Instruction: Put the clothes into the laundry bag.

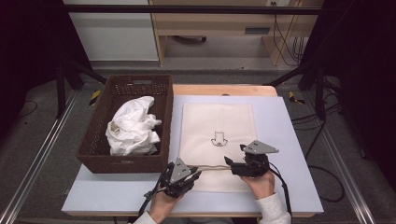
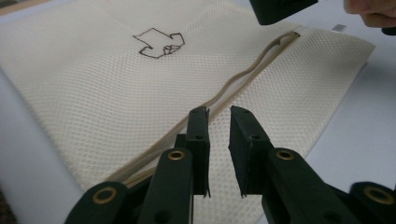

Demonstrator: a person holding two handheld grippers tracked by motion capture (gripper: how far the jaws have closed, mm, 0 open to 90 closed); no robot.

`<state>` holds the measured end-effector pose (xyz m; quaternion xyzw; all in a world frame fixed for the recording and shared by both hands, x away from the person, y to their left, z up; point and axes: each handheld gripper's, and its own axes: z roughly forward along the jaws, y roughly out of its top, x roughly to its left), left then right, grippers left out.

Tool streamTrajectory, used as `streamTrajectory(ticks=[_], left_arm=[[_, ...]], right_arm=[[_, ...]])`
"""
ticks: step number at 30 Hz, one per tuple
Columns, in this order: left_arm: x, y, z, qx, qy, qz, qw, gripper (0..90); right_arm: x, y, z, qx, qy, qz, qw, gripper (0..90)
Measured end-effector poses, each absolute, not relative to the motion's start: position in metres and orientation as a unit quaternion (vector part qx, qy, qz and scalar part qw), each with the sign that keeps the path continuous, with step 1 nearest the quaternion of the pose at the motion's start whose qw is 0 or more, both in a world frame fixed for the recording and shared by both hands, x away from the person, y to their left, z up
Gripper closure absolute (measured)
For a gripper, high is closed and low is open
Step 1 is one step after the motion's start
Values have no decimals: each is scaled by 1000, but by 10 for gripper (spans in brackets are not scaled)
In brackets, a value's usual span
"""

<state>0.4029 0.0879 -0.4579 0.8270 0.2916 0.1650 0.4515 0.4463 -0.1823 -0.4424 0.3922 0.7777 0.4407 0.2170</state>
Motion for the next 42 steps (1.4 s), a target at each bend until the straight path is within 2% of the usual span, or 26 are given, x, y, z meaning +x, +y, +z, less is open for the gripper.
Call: streamTrajectory(ticks=[5, 7, 13, 16, 17, 20, 24, 25, 29, 42], left_arm=[[404, 82, -467, 838, 286, 148, 441, 876], [404, 80, -469, 840, 285, 143, 439, 889], [404, 74, -477, 849, 279, 133, 428, 890], [405, 71, -481, 852, 279, 129, 423, 890], [406, 71, -483, 853, 281, 126, 421, 890], [407, 70, -485, 855, 281, 126, 417, 889], [407, 69, -487, 855, 290, 132, 410, 891], [407, 69, -487, 855, 290, 132, 410, 891], [408, 69, -487, 855, 291, 132, 408, 890], [407, 68, -488, 856, 289, 136, 406, 890]], right_arm=[[448, -173, -449, 388, 787, 433, 207, 277], [449, -170, -452, 386, 791, 429, 205, 296], [451, -160, -462, 378, 804, 418, 189, 361], [453, -153, -468, 368, 817, 404, 185, 437], [456, -150, -471, 368, 819, 402, 178, 488], [459, -147, -475, 372, 822, 397, 166, 529], [459, -145, -480, 359, 839, 371, 175, 642], [459, -145, -480, 359, 839, 371, 175, 642], [457, -145, -480, 355, 844, 371, 157, 745], [456, -147, -483, 367, 835, 384, 141, 889]])
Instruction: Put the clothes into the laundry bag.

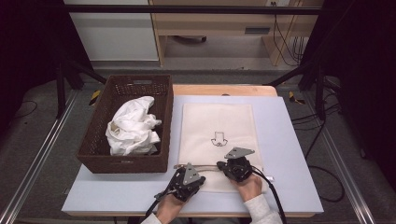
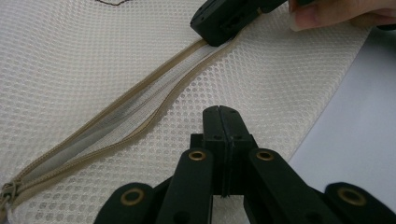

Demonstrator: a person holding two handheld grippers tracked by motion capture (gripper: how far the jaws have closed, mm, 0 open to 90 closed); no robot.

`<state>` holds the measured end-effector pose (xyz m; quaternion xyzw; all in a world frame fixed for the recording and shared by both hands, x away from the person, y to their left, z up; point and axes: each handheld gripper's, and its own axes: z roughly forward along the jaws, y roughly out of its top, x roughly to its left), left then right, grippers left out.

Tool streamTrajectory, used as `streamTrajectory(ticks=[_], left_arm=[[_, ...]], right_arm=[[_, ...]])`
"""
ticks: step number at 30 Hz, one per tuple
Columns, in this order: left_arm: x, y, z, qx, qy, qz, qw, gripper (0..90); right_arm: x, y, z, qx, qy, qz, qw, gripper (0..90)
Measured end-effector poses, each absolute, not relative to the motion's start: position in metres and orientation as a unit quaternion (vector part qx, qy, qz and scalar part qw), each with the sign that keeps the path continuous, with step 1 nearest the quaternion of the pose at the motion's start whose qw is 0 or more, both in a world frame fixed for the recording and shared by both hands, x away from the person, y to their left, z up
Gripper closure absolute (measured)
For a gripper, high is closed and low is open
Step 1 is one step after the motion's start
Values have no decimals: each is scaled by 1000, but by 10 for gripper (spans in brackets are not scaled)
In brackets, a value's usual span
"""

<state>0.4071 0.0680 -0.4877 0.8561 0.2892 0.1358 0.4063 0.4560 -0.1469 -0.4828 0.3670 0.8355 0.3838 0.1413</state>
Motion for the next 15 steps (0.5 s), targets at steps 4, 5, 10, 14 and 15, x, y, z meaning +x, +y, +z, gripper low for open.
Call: streamTrajectory(ticks=[4, 5, 10, 14, 15], left_arm=[[406, 67, -487, 857, 286, 140, 404, 889], [406, 67, -487, 857, 286, 142, 404, 888], [405, 67, -487, 857, 284, 142, 406, 870], [407, 67, -485, 857, 284, 136, 408, 845], [408, 67, -481, 855, 283, 140, 412, 828]], right_arm=[[457, -148, -481, 369, 834, 387, 141, 892], [457, -149, -479, 367, 831, 392, 144, 893], [455, -152, -471, 363, 822, 412, 151, 894], [455, -154, -462, 360, 814, 427, 160, 894], [455, -155, -461, 359, 813, 429, 160, 894]])
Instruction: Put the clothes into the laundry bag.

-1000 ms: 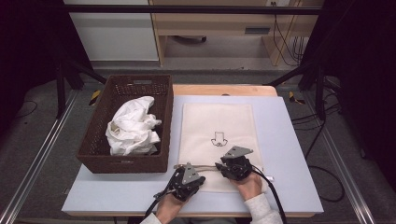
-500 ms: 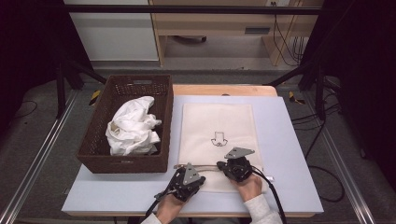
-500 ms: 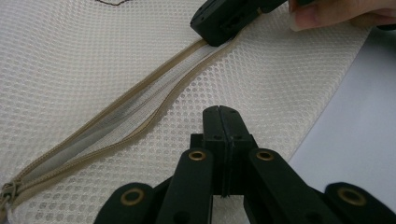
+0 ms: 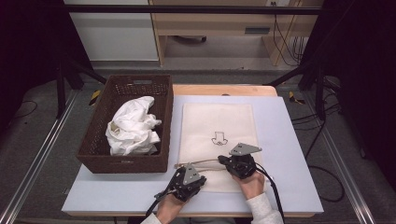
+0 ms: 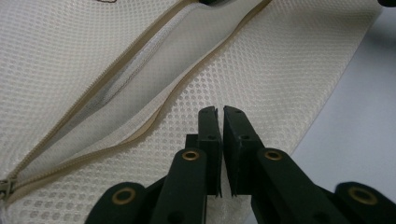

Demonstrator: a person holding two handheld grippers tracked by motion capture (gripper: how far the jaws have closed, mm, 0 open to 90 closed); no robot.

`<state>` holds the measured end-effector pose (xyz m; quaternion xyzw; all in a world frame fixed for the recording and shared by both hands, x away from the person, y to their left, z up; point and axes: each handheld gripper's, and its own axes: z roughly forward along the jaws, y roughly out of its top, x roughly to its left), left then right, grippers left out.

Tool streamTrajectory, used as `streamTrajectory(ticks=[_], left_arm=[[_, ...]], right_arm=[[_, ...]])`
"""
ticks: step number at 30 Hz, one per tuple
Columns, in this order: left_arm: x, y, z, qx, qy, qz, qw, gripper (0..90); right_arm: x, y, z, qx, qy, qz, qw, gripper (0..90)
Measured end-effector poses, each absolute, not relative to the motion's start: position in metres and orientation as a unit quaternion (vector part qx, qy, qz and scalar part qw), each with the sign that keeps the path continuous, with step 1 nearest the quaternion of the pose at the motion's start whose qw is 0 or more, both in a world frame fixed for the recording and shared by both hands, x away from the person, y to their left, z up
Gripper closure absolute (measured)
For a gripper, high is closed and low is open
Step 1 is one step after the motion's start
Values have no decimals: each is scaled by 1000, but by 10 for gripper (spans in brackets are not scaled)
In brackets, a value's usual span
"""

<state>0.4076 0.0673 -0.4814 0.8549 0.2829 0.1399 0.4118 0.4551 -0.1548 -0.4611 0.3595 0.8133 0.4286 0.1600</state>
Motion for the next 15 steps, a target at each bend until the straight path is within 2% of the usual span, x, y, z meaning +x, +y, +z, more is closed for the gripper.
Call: streamTrajectory(ticks=[4, 5, 7, 9, 10, 15], left_arm=[[411, 69, -462, 843, 276, 169, 429, 717], [412, 69, -458, 841, 272, 182, 431, 717], [418, 67, -453, 839, 270, 201, 428, 611], [427, 62, -451, 839, 266, 215, 423, 545], [433, 58, -452, 845, 269, 222, 405, 478], [449, 41, -459, 862, 258, 231, 370, 468]], right_arm=[[456, -157, -459, 359, 812, 431, 158, 894], [456, -157, -459, 359, 812, 431, 158, 894], [456, -156, -459, 360, 812, 431, 158, 894], [456, -156, -458, 361, 811, 432, 158, 894], [457, -156, -457, 362, 809, 434, 160, 894], [457, -158, -455, 361, 807, 438, 161, 894]])
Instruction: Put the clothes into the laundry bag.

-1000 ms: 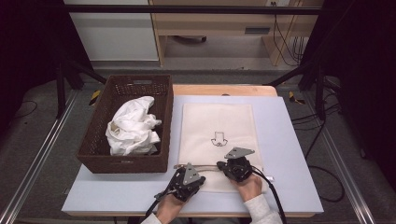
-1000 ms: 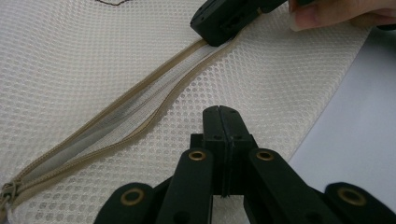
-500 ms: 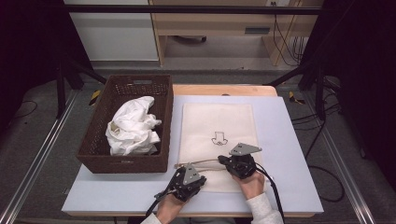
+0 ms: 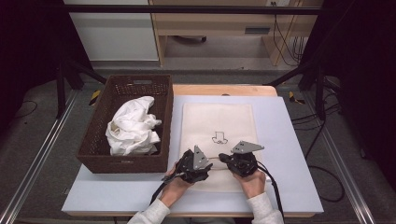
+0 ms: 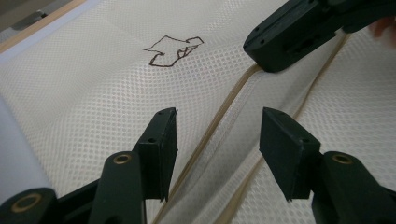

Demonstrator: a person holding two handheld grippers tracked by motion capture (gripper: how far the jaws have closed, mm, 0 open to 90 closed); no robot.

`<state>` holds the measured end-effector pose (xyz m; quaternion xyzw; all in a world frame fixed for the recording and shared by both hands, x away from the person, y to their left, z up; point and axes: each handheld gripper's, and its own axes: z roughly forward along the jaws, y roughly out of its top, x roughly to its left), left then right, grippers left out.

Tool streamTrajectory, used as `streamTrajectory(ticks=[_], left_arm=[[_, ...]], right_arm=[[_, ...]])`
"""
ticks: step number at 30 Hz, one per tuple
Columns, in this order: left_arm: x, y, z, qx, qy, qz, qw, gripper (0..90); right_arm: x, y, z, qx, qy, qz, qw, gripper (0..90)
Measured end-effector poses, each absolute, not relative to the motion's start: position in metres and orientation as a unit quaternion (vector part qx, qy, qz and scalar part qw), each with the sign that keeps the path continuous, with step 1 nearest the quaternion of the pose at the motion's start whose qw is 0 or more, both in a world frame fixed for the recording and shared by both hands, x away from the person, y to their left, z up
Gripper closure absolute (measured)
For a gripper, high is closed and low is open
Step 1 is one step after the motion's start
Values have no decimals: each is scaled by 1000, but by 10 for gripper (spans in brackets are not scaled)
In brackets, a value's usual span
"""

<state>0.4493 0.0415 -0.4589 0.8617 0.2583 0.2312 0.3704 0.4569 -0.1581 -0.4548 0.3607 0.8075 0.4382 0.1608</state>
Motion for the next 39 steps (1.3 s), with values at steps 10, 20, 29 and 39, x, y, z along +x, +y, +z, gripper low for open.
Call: streamTrajectory(ticks=[10, 20, 29, 39], left_arm=[[459, 38, -464, 868, 257, 218, 364, 838], [464, 41, -444, 842, 284, 208, 410, 847], [459, 44, -439, 832, 283, 195, 436, 788], [410, 69, -432, 822, 268, 177, 470, 675]], right_arm=[[457, -157, -456, 363, 809, 436, 156, 880], [451, -159, -452, 356, 803, 438, 192, 555], [458, -158, -460, 378, 799, 412, 223, 815], [457, -163, -456, 392, 781, 434, 220, 864]])
